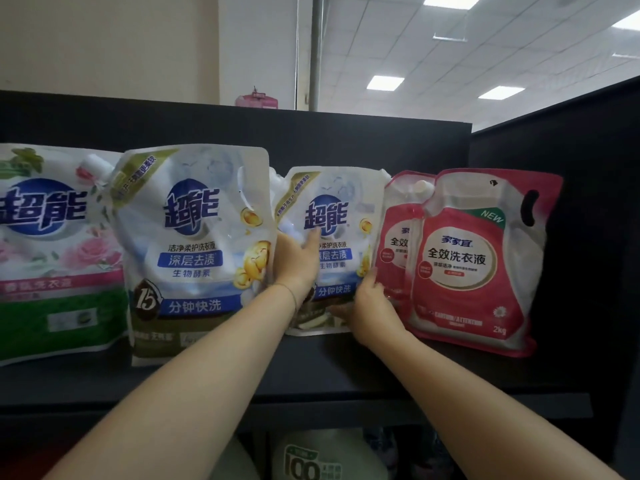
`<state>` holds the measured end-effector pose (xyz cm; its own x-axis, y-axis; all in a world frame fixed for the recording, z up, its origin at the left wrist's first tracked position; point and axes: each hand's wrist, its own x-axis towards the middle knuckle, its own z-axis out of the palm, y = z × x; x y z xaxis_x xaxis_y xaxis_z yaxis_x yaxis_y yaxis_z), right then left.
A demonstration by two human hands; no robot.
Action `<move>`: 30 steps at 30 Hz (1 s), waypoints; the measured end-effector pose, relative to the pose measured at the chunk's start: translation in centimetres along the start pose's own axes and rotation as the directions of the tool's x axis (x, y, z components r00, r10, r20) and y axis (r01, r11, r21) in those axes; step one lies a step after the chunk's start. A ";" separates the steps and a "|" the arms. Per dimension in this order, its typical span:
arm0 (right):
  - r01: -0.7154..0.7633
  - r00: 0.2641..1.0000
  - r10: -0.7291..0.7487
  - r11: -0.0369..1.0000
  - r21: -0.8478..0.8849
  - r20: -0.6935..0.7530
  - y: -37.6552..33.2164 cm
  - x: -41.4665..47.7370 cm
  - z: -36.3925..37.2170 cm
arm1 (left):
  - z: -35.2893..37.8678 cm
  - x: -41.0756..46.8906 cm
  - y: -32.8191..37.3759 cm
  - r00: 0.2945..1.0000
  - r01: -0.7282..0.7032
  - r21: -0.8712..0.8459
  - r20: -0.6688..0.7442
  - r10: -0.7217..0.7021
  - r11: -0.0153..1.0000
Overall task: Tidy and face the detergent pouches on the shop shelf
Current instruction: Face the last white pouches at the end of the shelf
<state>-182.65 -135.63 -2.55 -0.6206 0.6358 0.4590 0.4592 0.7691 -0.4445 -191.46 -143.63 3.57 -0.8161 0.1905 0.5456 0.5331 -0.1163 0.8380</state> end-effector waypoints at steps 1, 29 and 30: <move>0.012 1.000 -0.012 0.999 -0.032 0.003 -0.1 0.2 0.2 | 0.1 -0.5 -0.1 0.999 -0.034 0.108 0.000 0.034 0.994; -0.093 0.971 0.055 0.984 -0.155 -0.231 10.4 -4.0 -7.6 | 11.5 -7.0 0.4 0.728 0.404 -0.186 0.658 -0.192 0.896; -0.060 0.974 0.025 0.987 -0.150 -0.225 10.5 -3.9 -7.4 | 11.1 -7.1 0.5 0.768 0.336 -0.150 0.615 -0.178 0.930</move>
<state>-170.69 -129.50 -3.28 -0.4495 0.6532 0.6093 0.5862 0.7304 -0.3506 -182.91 -134.23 0.08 -0.5849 0.7664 0.2656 0.1879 -0.1905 0.9635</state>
